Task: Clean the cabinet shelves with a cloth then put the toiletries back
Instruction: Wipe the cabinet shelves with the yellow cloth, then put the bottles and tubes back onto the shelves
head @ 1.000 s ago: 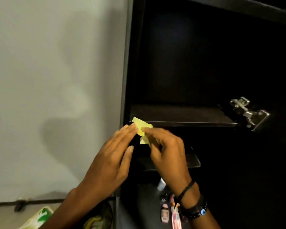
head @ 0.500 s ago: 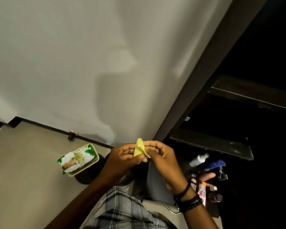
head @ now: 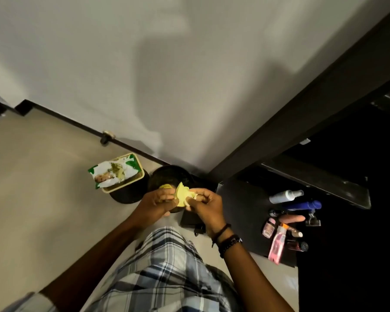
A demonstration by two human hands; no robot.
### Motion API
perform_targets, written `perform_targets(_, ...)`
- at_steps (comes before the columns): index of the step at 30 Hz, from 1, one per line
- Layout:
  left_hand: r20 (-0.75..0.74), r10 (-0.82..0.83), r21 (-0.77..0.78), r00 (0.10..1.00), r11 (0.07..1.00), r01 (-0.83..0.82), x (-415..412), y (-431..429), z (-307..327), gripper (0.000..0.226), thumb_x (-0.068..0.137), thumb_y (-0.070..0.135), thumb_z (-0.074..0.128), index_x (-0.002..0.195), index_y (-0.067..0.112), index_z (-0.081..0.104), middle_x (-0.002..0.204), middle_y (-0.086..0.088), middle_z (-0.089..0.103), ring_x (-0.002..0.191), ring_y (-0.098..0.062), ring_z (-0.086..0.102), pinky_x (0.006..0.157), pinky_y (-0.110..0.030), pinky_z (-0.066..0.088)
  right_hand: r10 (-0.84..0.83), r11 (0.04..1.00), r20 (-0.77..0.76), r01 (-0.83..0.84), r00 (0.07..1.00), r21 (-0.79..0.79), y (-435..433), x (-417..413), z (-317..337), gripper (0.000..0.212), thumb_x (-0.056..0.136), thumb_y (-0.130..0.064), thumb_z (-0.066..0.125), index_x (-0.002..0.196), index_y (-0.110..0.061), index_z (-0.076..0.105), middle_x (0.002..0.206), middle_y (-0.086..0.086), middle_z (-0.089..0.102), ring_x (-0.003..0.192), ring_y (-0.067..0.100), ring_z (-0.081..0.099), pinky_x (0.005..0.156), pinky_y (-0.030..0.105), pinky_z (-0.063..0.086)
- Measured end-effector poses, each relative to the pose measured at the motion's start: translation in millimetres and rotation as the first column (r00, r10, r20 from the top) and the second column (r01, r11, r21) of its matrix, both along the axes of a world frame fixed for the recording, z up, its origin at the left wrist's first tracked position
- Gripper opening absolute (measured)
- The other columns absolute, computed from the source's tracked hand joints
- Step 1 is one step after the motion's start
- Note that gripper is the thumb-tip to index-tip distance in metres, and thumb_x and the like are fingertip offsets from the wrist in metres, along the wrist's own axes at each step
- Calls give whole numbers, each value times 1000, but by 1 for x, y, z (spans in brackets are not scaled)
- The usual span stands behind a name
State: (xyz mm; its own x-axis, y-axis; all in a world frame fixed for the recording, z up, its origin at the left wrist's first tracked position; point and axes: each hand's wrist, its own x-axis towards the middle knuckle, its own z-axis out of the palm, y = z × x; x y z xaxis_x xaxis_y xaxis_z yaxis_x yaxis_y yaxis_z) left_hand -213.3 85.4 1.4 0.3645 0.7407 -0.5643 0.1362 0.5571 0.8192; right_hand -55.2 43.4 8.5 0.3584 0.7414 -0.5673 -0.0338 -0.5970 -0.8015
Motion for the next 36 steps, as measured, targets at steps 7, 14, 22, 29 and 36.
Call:
perform_targets(7,-224,-9,84,974,996,29,-15,6,-23,24,83,5,67,106,11,61,95,-3,62,86,-11,59,66,-11,46,-118,955,136,150,984,-255,42,3,-81,17,67,-3,73,78,-16,71,96,8,73,87,24,68,76,29,59)
perform_targets(14,-307,-76,120,949,986,118,-30,9,-33,17,89,18,62,105,24,59,93,7,63,86,-4,59,68,-17,46,-9,961,128,44,992,-273,73,13,-145,50,73,-12,75,121,-11,59,120,14,64,107,35,62,94,45,51)
perform_targets(22,-345,-193,115,919,963,245,-13,7,-43,21,90,12,59,110,11,60,96,-9,64,88,-20,60,62,-20,43,44,949,85,-15,995,-315,11,14,-87,67,80,-11,67,140,-15,36,137,10,50,123,26,51,104,36,44)
perform_targets(29,-228,-361,146,904,906,399,53,6,-29,16,89,3,58,99,15,61,95,-15,64,90,-28,62,80,-40,51,-222,959,136,242,965,-147,-41,47,-57,62,85,-9,67,139,-13,37,88,-4,55,93,10,50,82,17,41)
perform_targets(36,-279,-584,278,763,711,646,141,-10,-19,21,88,-5,56,108,1,58,87,-12,58,81,-24,54,78,-36,45,-614,784,142,620,776,4,-87,112,-30,51,84,6,62,128,-9,41,75,-6,46,66,1,47,69,11,49)
